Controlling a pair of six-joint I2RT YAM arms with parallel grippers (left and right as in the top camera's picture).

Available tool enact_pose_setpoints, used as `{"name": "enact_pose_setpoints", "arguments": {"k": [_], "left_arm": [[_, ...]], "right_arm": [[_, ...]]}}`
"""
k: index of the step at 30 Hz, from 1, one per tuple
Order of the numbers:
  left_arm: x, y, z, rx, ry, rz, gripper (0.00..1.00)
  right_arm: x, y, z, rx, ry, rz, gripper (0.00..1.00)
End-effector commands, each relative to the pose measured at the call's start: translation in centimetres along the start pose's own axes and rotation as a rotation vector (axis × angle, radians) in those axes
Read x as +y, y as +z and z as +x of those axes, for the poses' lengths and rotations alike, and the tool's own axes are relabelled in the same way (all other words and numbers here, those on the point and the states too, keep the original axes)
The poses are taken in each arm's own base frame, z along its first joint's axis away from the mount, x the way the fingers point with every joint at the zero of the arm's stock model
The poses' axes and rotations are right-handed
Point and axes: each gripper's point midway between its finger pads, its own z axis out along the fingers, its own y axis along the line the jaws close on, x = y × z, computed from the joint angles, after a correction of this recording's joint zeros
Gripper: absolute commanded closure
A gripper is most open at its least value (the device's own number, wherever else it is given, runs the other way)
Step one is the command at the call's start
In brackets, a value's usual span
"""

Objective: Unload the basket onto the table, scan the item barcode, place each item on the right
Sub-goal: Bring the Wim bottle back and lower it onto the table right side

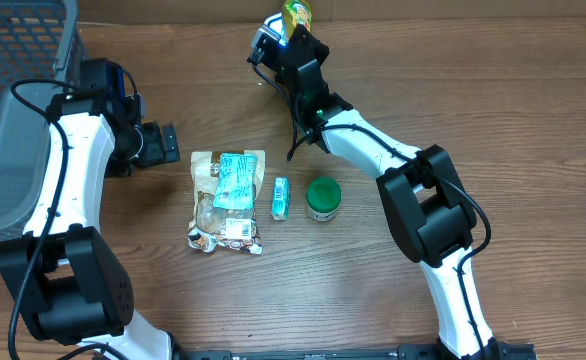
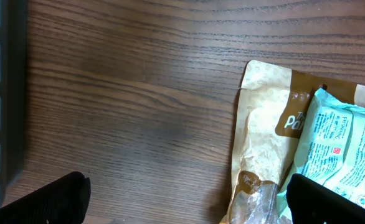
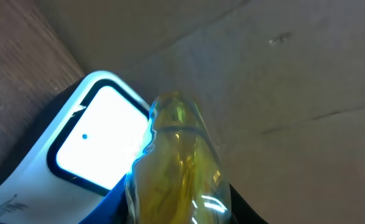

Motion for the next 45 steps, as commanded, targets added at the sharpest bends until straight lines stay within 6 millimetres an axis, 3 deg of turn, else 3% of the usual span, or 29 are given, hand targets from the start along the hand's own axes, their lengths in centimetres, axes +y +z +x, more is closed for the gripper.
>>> {"name": "enact_pose_setpoints", "arguments": {"k": [1, 8, 14, 21, 28, 31, 37, 42, 45], "left_arm": [[0.1, -0.1, -0.6, -0.009, -0.001, 0.007, 0.00], [0.1, -0.1, -0.6, -0.009, -0.001, 0.007, 0.00], [0.1, -0.1, -0.6, -0.009, -0.001, 0.007, 0.00], [0.1, -0.1, -0.6, -0.009, 0.000, 0.007, 0.00], [0.1, -0.1, -0.6, -0.009, 0.000, 0.007, 0.00], [0.1, -0.1, -0.6, -0.009, 0.000, 0.007, 0.01], [0.1, -0.1, -0.6, -0.009, -0.001, 0.007, 0.01], [0.1, -0.1, -0.6, -0.009, -0.001, 0.007, 0.00], [0.1, -0.1, -0.6, -0.009, -0.001, 0.007, 0.00]], "right_arm": [[-4.0, -1.1, -2.3, -0.044, 0.098, 0.081, 0.97], [-10.3, -4.8, -4.5, -0.080, 0.358, 0.089, 0.96], [-13.2, -7.7, -2.3, 0.026, 0.516, 0.032, 0.96], [-13.1, -11.3, 4.5, 0.308, 0.670, -0.067, 0.96], [-10.1, -16.0, 13.0, 0.678, 0.818, -0.233, 0.94], [-8.8, -17.8, 15.7, 0.794, 0.865, -0.351, 0.93], [-9.1, -20.7, 21.5, 1.019, 1.018, -0.371, 0.94], [-9.2, -22.1, 25.5, 1.132, 1.080, -0.347, 0.94], [-8.8, -22.5, 26.8, 1.164, 1.122, -0.365, 0.94]]}}
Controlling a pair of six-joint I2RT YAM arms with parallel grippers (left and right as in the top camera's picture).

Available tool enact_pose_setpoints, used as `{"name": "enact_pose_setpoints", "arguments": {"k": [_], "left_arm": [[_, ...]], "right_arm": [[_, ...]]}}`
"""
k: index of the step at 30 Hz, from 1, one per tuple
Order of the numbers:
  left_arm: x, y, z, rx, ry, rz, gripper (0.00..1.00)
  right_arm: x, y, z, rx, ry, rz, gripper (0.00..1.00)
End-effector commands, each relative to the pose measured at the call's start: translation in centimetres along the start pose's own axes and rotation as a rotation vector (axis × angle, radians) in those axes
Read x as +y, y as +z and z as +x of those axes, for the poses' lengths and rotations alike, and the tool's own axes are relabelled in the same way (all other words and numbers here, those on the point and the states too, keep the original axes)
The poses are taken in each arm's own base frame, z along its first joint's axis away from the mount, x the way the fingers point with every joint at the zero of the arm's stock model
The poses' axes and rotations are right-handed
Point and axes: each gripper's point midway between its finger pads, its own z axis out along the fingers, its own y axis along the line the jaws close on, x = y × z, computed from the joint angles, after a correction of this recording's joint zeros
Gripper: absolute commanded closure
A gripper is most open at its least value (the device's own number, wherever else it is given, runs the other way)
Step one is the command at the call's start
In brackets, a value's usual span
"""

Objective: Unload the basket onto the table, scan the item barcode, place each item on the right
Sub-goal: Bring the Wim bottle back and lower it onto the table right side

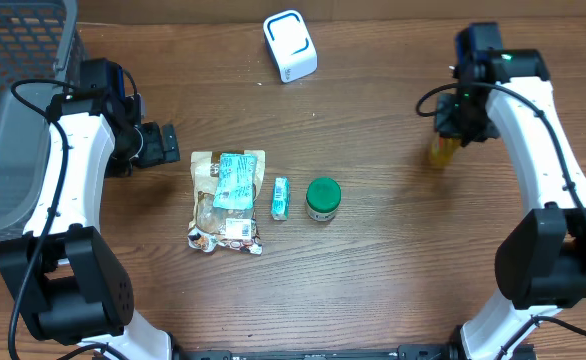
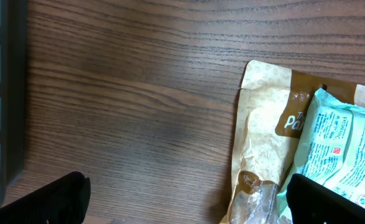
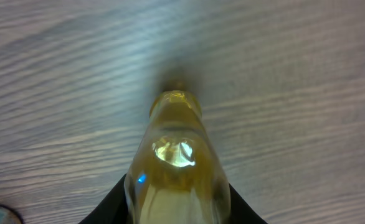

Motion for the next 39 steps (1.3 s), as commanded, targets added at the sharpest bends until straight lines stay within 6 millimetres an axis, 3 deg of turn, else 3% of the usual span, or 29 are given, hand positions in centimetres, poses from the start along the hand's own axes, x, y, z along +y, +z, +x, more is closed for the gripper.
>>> {"name": "enact_pose_setpoints", "arguments": {"k": [1, 6, 15, 21, 26, 39], "left_arm": [[0.1, -0.1, -0.6, -0.009, 0.000, 0.007, 0.01], [0.1, -0.1, -0.6, -0.009, -0.001, 0.007, 0.00], [0.1, -0.1, -0.6, -0.009, 0.000, 0.007, 0.00], [0.1, -0.1, -0.6, -0.009, -0.001, 0.007, 0.00], [0.1, -0.1, -0.6, -0.009, -0.001, 0.007, 0.00], [0.1, -0.1, -0.6, -0.009, 0.000, 0.007, 0.01]], "right_arm": [[-0.4, -1.1, 0.6, -0.010, 0.053, -0.056, 0.94], [-1.5, 0.2, 1.5, 0.029, 0.080, -0.048, 0.93], [-1.5, 0.5, 1.5, 0.030, 0.080, -0.047, 0.89], [-1.5, 0.5, 1.6, 0.031, 0.081, -0.047, 0.83], [-1.6, 0.5, 1.7, 0.035, 0.080, -0.044, 0.68], [-1.6, 0.5, 1.6, 0.031, 0.080, -0.044, 0.63]]}}
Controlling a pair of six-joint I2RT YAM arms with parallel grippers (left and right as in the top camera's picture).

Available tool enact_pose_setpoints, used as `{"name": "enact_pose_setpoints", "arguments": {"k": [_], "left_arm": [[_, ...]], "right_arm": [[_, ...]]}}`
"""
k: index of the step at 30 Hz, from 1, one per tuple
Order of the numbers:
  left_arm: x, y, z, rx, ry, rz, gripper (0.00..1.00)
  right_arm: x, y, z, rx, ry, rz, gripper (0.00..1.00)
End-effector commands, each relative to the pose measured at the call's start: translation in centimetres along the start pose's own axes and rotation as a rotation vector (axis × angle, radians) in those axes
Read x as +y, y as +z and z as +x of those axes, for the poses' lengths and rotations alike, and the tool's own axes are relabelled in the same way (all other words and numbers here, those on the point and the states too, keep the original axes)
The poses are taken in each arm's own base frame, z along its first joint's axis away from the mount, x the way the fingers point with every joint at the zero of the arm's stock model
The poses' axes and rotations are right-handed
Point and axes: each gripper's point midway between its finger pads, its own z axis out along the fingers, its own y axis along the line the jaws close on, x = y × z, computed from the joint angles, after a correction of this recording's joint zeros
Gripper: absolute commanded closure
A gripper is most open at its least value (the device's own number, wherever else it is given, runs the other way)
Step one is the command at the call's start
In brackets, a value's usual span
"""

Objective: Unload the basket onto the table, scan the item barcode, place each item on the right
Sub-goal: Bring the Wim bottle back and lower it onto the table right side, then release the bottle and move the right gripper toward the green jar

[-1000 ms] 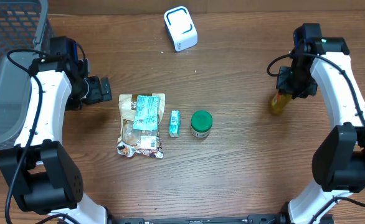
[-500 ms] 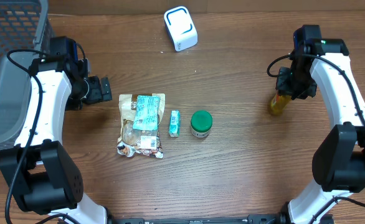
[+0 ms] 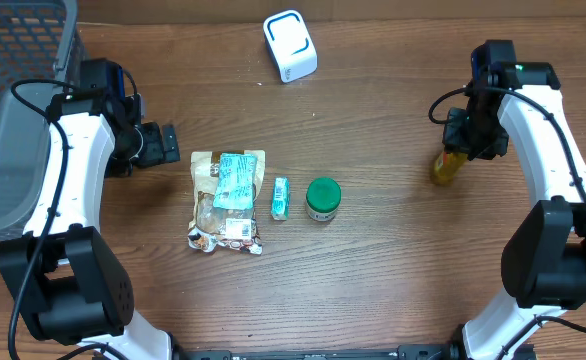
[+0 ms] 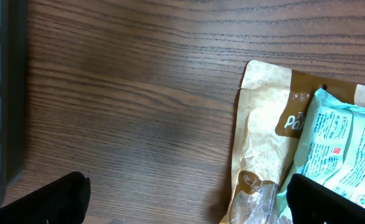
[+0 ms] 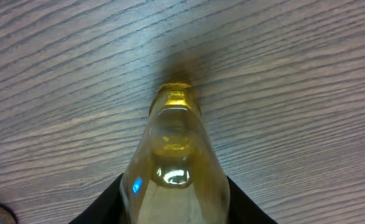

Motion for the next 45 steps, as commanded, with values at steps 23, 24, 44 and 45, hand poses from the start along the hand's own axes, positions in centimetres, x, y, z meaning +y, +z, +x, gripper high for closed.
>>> {"name": "enact_pose_setpoints", "arguments": {"k": [23, 24, 44, 45], "left_arm": [[0.0, -0.1, -0.6, -0.009, 0.003, 0.008, 0.00], [0.0, -0.1, -0.6, -0.009, 0.003, 0.008, 0.00], [0.0, -0.1, -0.6, -0.009, 0.004, 0.008, 0.01], [0.0, -0.1, -0.6, -0.009, 0.003, 0.008, 0.00]], "right_arm": [[-0.4, -0.7, -1.5, -0.112, 0.015, 0.009, 0.25], [-0.6, -0.8, -1.9, -0.130, 0.017, 0.020, 0.23], [9.4, -9.2, -3.7, -0.276, -0.197, -0.278, 0.24], [10.2, -9.2, -3.1, -0.261, -0.210, -0.288, 0.24]]}}
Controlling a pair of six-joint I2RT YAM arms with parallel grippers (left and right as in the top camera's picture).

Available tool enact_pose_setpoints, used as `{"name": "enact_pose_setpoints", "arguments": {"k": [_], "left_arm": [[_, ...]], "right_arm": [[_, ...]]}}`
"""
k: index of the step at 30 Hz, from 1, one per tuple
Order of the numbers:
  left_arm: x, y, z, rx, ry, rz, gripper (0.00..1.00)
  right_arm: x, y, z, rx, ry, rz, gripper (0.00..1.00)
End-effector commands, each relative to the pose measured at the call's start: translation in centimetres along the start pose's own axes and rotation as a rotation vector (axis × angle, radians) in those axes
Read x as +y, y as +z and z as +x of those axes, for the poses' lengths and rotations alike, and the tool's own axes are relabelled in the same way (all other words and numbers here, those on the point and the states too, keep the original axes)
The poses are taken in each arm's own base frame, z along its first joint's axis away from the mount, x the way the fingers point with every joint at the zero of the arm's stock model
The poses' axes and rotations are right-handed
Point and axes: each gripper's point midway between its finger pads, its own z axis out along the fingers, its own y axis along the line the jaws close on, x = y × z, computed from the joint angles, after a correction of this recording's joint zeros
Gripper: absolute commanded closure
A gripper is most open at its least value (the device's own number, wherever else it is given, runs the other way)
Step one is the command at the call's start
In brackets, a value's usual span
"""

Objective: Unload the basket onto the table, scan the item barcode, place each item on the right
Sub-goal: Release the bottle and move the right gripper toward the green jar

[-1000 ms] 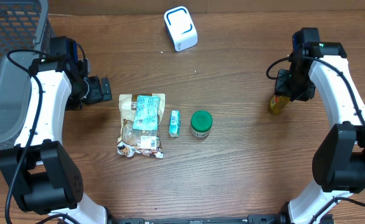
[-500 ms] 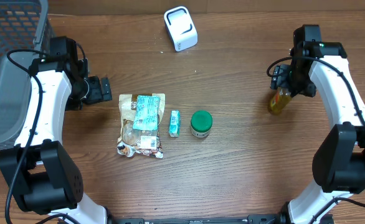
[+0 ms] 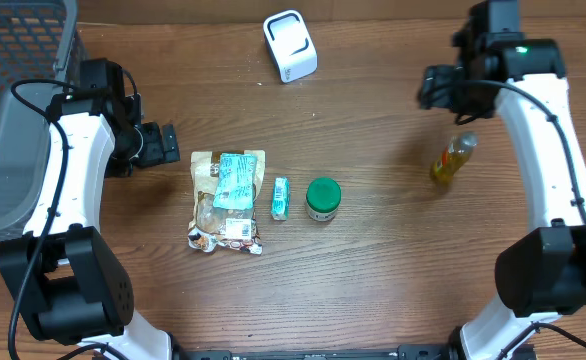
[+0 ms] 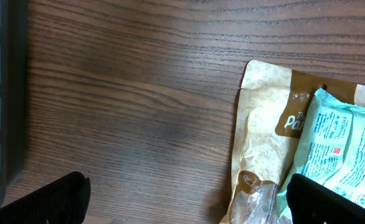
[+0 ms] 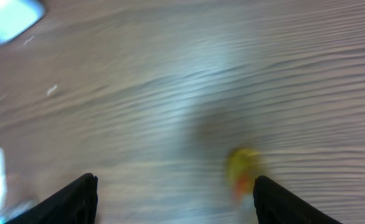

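Observation:
A small yellow bottle (image 3: 450, 160) stands alone on the table at the right; in the right wrist view it is a yellow blur (image 5: 241, 172). My right gripper (image 3: 435, 90) hangs open above and behind it, with nothing between its fingers (image 5: 76, 199). The white scanner (image 3: 290, 45) sits at the table's back middle and shows at the top left corner (image 5: 8, 18) of the right wrist view. My left gripper (image 3: 168, 145) rests open at the left, next to a tan snack bag (image 4: 263, 143) with a teal packet (image 4: 347, 149) on it.
A small teal box (image 3: 280, 197) and a green-lidded jar (image 3: 322, 198) lie mid-table beside the snack bag (image 3: 223, 205). A grey wire basket (image 3: 3, 110) stands at the far left, and its dark wall (image 4: 2, 93) edges the left wrist view.
My right gripper has let go of the yellow bottle, opened, and now sits higher and farther back. The bottle stays standing on the table. The left arm has not moved.
My right gripper first held the yellow bottle at the white scanner at the back. Then it held the bottle over the right side of the table, then lower, close to the wood. Now the bottle stands free and the gripper is open above it.

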Motion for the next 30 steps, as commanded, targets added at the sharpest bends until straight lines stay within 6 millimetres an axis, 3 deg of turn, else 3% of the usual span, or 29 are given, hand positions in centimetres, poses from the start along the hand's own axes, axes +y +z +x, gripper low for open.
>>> {"name": "enact_pose_setpoints", "arguments": {"k": [1, 7, 12, 21, 25, 30], "left_arm": [[0.0, -0.1, -0.6, -0.009, 0.003, 0.008, 0.00], [0.0, -0.1, -0.6, -0.009, 0.004, 0.008, 0.00], [0.0, -0.1, -0.6, -0.009, 0.003, 0.008, 0.01], [0.0, -0.1, -0.6, -0.009, 0.003, 0.008, 0.00], [0.0, -0.1, -0.6, -0.009, 0.003, 0.008, 0.00], [0.0, -0.1, -0.6, -0.009, 0.003, 0.008, 0.00]], "right_arm": [[4.5, -1.1, 1.2, 0.019, -0.074, -0.116, 0.23], [8.3, -0.6, 5.0, 0.130, -0.078, -0.132, 0.19], [10.9, 0.3, 8.0, 0.201, -0.053, -0.128, 0.00], [15.6, 0.8, 10.8, 0.237, -0.118, -0.201, 0.00], [15.9, 1.0, 11.8, 0.262, -0.045, -0.169, 0.00], [14.6, 2.5, 13.0, 0.246, 0.059, -0.030, 0.00]]}}
